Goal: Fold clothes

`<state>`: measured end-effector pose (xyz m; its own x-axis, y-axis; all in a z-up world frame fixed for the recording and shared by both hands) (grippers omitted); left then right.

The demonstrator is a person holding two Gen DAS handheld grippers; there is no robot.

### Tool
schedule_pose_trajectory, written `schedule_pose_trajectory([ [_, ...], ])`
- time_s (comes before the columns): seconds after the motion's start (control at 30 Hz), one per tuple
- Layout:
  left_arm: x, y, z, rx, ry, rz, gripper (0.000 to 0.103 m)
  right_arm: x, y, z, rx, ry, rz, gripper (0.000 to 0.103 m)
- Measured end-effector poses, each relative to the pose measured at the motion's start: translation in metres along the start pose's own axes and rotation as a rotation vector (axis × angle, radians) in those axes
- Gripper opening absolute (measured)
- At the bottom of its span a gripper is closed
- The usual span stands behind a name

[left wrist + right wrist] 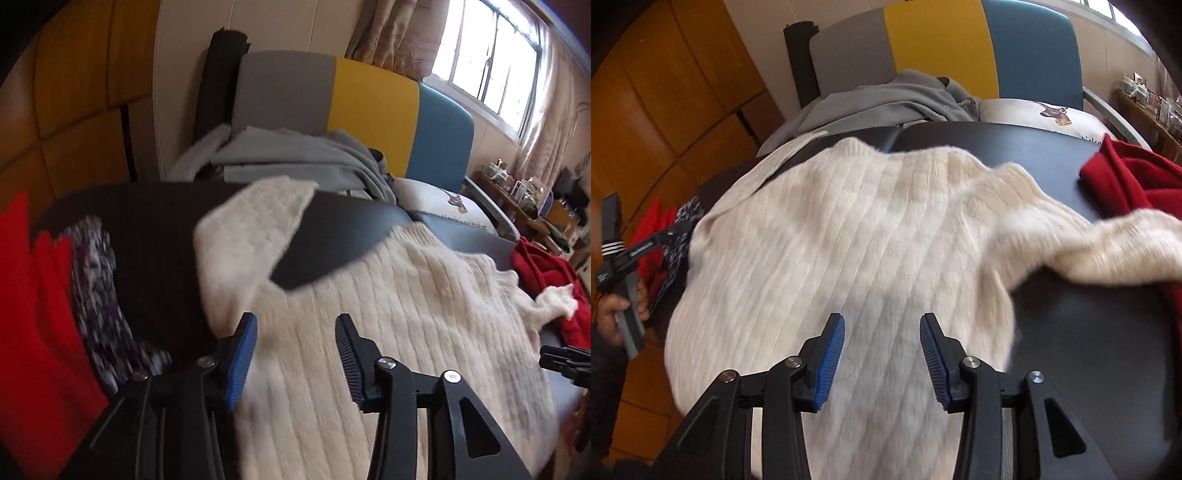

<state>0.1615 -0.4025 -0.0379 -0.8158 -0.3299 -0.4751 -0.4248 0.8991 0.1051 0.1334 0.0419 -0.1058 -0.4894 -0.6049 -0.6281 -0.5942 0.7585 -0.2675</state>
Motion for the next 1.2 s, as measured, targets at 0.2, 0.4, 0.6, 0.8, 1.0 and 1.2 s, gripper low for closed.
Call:
schedule_pose_trajectory([
  [0.2, 0.078, -0.009, -0.032, 0.098, -0.083, -0.104, 0.073, 0.047, -0.002, -0.004, 0.028, 0.067, -0.005, 0.044],
  [0.4, 0.173, 0.010, -0.040, 0.239, -0.217, -0.120, 0.074, 0.066, 0.002, -0.003, 0.074, 0.125, -0.064, 0.054],
  [0.6, 0.246, 0.030, -0.041, 0.384, -0.301, -0.192, 0.098, 0.064, 0.013, -0.002, 0.152, 0.140, -0.141, 0.057],
  [0.8, 0.245, -0.018, -0.061, 0.120, -0.293, -0.211, 0.016, 0.062, 0.017, -0.002, 0.180, 0.146, -0.170, 0.057],
  [1.0, 0.138, -0.090, -0.108, -0.177, -0.046, -0.196, 0.016, 0.062, 0.018, -0.002, 0.181, 0.148, -0.174, 0.057],
  [1.2, -0.003, -0.153, -0.114, -0.263, 0.104, -0.290, 0.017, 0.063, 0.019, -0.002, 0.183, 0.149, -0.176, 0.057],
])
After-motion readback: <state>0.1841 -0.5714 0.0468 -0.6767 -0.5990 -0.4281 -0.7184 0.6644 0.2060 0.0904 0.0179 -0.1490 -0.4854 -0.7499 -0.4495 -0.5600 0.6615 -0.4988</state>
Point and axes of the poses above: each gripper's, at about its wrist camera, not at the fingertips, and x roughly the way its jaws point, y to its right, z to its underside, the point moved 1 cm from there along x, roughly the way its jaws point, and after that the axes turned 15 degrees about y, right-handed, at the moved point
